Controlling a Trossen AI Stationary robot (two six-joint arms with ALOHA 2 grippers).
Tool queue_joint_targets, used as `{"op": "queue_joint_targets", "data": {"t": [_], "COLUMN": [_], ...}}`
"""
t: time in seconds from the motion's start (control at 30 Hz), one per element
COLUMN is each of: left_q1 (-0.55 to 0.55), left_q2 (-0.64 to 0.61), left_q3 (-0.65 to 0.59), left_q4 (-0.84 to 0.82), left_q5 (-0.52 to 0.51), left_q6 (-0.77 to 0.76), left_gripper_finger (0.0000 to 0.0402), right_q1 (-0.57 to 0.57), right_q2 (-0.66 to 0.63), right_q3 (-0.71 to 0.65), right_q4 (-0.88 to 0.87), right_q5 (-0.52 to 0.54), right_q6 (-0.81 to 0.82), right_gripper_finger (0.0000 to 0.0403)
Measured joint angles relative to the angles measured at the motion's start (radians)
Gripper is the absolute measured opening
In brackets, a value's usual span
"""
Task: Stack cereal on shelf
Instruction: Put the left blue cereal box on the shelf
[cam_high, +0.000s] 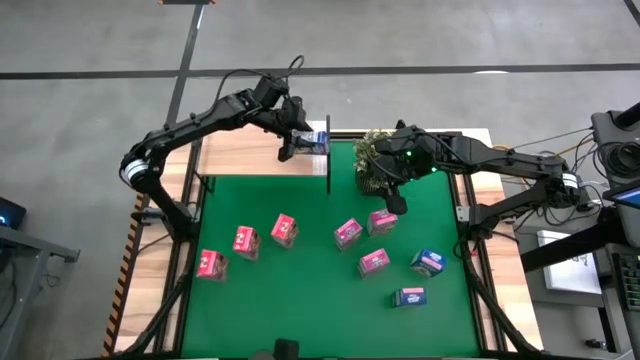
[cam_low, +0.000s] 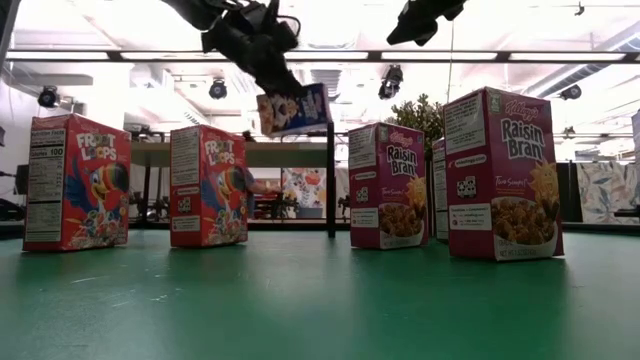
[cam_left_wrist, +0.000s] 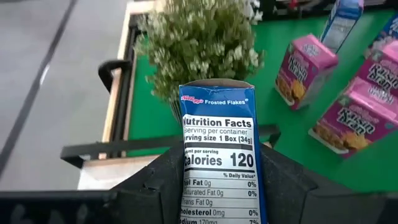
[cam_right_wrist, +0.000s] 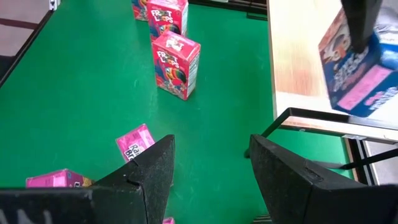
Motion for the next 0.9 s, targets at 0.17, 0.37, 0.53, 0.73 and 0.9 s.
{"op": "queue_joint_targets", "data": {"t": [0.17, 0.37, 0.53, 0.73, 0.9], "left_q1": [0.016, 0.027, -0.020, -0.047, -0.050], "left_q2": [-0.079, -0.267, -0.351, -0.341, -0.325], "left_q3": [-0.101, -0.435, -0.738, -0.954, -1.033], "left_q4": [0.198, 0.767, 1.323, 1.730, 1.766], "left_q5": [0.011, -0.170, -0.412, -0.623, -0.690], "left_q6": [-0.069, -0.258, -0.344, -0.400, -0.473], "left_gripper_finger": [0.0152, 0.0152, 0.0152, 0.0152, 0.0152], "right_q1": [0.000, 0.006, 0.021, 0.047, 0.060], "right_q2": [0.000, 0.000, 0.000, 0.000, 0.000], "right_q3": [-0.013, -0.032, -0.072, -0.110, -0.139], "right_q4": [0.027, 0.094, 0.240, 0.393, 0.519], "right_q5": [0.000, -0.001, -0.001, -0.001, -0.001], "right_q6": [0.005, 0.008, 0.041, 0.101, 0.170], "right_gripper_finger": [0.0196, 0.0196, 0.0196, 0.0196, 0.0196]}}
